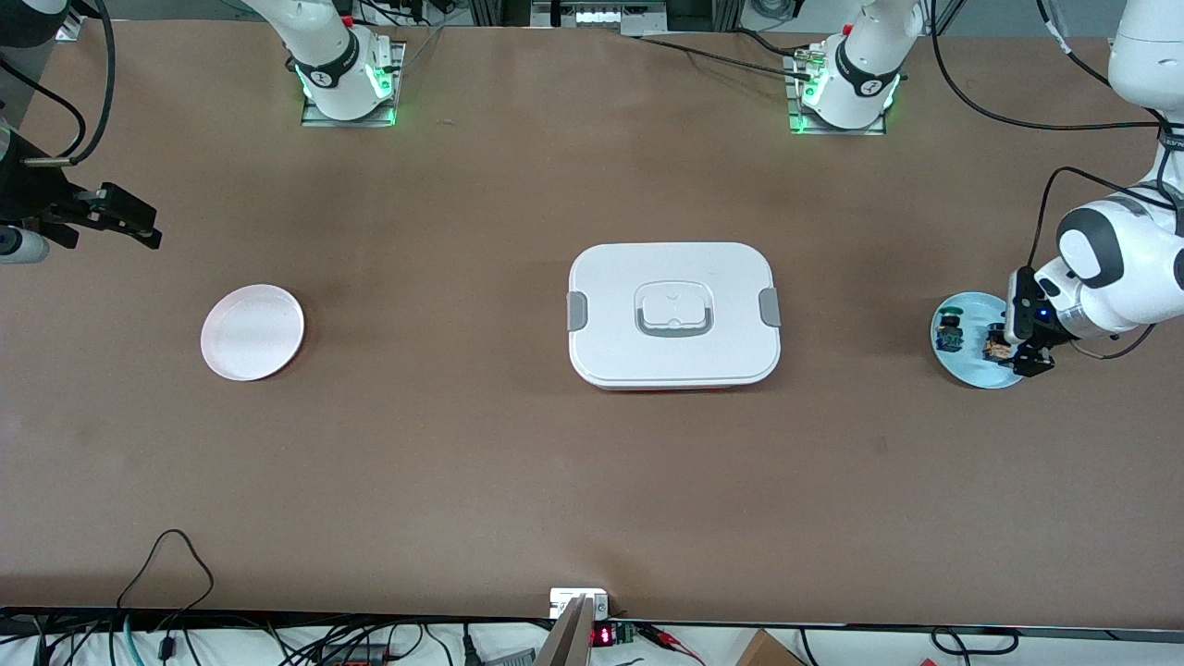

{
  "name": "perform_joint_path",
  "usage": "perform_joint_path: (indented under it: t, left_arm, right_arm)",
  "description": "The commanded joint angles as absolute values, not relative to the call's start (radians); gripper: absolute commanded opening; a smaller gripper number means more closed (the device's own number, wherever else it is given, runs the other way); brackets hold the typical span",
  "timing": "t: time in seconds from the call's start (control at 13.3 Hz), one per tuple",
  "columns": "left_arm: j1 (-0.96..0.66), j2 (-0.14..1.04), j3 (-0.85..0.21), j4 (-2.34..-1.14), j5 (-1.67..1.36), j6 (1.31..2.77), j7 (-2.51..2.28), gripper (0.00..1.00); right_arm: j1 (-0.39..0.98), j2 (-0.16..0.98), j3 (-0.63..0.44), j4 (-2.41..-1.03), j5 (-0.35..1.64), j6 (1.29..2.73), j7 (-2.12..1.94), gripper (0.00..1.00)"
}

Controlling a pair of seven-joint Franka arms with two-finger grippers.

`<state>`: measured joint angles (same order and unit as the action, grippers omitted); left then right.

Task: Transfer orange switch to right arm and place
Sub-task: 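Close the left gripper on the orange switch body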

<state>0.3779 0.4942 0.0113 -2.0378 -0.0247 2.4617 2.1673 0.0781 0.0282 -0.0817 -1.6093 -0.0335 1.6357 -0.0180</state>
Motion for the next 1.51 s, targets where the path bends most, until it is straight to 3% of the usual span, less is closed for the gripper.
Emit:
perform_joint_path:
  t: [0.0,0.23,0.53,0.6,0.75,0.9,1.05,1.28,1.43]
  left_arm:
    - [0.429,0.528,-0.024,-2.028,-0.061,2.491,2.204,1.0]
    - [0.482,0.537,-0.081,-2.028,-0.066,2.51,2.207,1.0]
    - [0.482,0.537,-0.081,-2.028,-0.066,2.51,2.207,0.95]
    - [0.482,0.535,-0.081,-2.028,-0.066,2.51,2.209,0.89]
    - [0.482,0.538,-0.081,-2.028,-0.066,2.51,2.227,0.6]
    - [0.48,0.537,-0.083,-2.025,-0.066,2.508,2.249,0.23]
    - [0.48,0.532,-0.084,-2.019,-0.066,2.503,2.255,0.0]
    - [0.48,0.502,-0.087,-1.999,-0.066,2.458,2.256,0.0]
    - [0.479,0.477,-0.106,-1.942,-0.066,2.348,2.256,0.0]
  right_arm:
    - [0.069,0.038,-0.078,-1.585,-0.018,1.62,-0.032,1.0]
    - [0.069,0.038,-0.078,-1.585,-0.018,1.62,-0.034,1.0]
    - [0.069,0.038,-0.08,-1.585,-0.018,1.62,-0.034,1.0]
    - [0.069,0.04,-0.08,-1.585,-0.018,1.62,-0.034,1.0]
    - [0.069,0.04,-0.08,-1.585,-0.018,1.618,-0.034,1.0]
    - [0.069,0.04,-0.078,-1.585,-0.02,1.618,-0.037,1.0]
    - [0.072,0.046,-0.078,-1.585,-0.021,1.618,-0.035,1.0]
    - [0.066,0.044,-0.081,-1.586,-0.018,1.615,-0.034,1.0]
    - [0.064,0.041,-0.081,-1.586,-0.018,1.617,-0.028,1.0]
